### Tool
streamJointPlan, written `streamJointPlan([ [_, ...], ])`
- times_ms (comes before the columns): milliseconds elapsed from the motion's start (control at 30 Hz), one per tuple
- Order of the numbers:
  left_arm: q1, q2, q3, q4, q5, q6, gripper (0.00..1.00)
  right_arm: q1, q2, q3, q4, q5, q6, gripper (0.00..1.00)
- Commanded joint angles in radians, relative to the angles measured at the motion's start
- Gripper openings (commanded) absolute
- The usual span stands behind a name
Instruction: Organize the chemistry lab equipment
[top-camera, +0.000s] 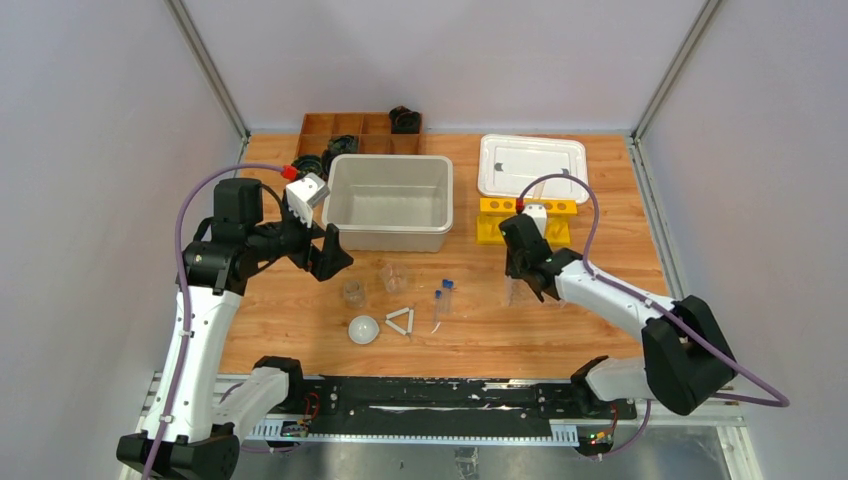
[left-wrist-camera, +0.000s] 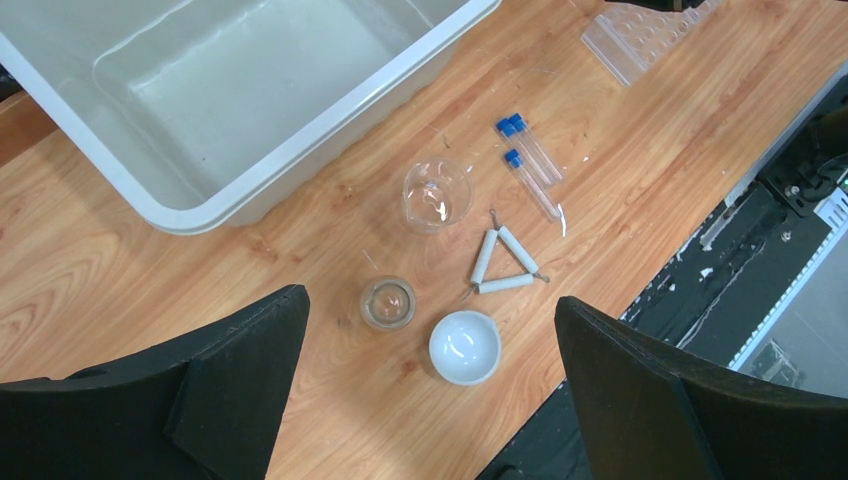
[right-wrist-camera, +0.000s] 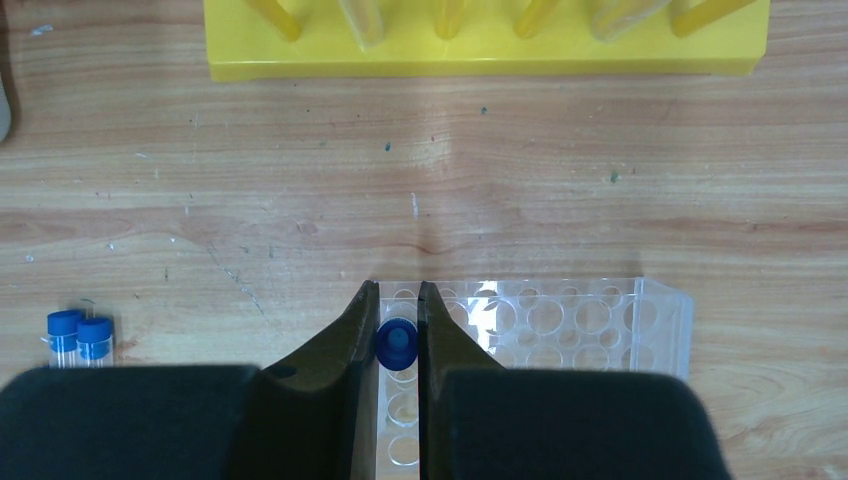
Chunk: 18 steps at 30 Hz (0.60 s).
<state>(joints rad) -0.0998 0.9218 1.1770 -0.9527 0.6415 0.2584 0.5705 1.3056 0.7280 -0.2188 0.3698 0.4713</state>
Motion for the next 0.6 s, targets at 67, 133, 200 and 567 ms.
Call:
streamJointPlan([
  [67,-0.002,-0.008,0.010,0.008,-0.004,0.014,1.00,-0.014,0.044,0.001,0.037,-0.044,0.068,0.00],
  [133,-0.002,-0.005,0.010,0.008,-0.003,0.012,1.00,-0.012,0.057,0.018,0.046,-0.061,0.092,0.00],
  [200,-0.002,-0.005,0.010,0.008,-0.003,0.014,1.00,-0.012,0.077,0.040,0.051,-0.062,0.116,0.00],
  [567,-0.002,-0.025,-0.007,0.007,-0.017,0.050,1.00,-0.011,0.154,0.106,-0.006,-0.066,0.136,0.14],
])
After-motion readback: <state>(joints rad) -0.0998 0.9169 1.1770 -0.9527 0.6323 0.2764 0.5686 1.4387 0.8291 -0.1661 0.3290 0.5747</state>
